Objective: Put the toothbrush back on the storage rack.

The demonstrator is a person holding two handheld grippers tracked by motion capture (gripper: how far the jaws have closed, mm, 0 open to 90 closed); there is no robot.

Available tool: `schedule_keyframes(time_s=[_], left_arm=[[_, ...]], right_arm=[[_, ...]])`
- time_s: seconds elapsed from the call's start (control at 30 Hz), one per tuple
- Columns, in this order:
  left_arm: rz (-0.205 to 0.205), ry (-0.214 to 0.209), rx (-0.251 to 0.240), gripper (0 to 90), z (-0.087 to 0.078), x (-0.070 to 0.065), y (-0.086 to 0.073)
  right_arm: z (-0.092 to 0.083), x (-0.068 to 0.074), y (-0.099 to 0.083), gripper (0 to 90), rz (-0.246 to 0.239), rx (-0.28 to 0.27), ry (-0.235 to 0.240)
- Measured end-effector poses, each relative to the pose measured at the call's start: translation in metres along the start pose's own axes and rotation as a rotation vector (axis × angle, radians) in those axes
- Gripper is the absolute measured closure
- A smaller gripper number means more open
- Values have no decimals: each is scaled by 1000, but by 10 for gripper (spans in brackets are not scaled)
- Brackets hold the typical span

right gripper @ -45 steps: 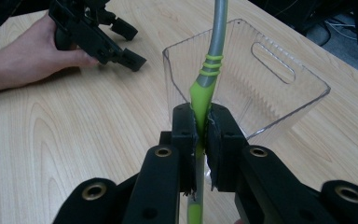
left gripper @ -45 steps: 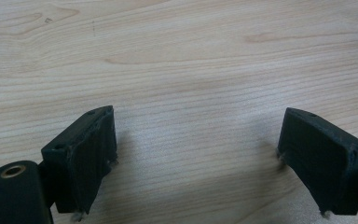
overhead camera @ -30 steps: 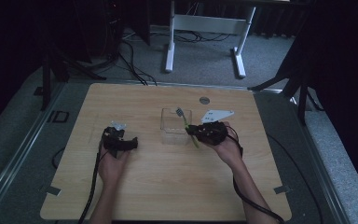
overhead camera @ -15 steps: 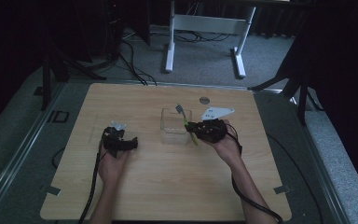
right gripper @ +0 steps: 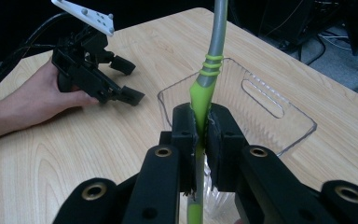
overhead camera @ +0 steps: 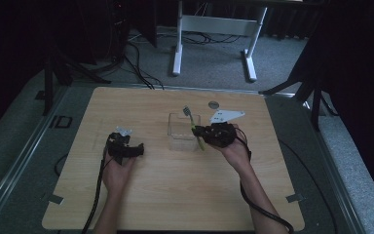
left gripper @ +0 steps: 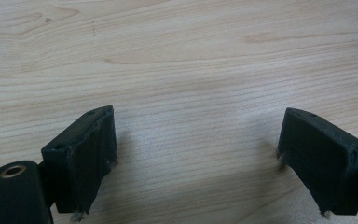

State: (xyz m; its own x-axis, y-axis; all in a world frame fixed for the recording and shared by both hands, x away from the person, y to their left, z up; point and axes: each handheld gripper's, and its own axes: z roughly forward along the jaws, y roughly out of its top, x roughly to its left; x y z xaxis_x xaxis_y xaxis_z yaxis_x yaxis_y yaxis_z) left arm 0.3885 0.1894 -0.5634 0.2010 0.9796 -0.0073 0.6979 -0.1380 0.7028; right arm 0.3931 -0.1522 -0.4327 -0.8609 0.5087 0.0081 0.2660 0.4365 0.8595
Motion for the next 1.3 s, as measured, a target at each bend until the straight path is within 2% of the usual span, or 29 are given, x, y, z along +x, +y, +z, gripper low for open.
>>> schedule_keyframes(time_s=[1.3], left_arm=[[-1,0,-1,120,0,0,0]], right_arm=[[9,0,16,824,62,-81,25]])
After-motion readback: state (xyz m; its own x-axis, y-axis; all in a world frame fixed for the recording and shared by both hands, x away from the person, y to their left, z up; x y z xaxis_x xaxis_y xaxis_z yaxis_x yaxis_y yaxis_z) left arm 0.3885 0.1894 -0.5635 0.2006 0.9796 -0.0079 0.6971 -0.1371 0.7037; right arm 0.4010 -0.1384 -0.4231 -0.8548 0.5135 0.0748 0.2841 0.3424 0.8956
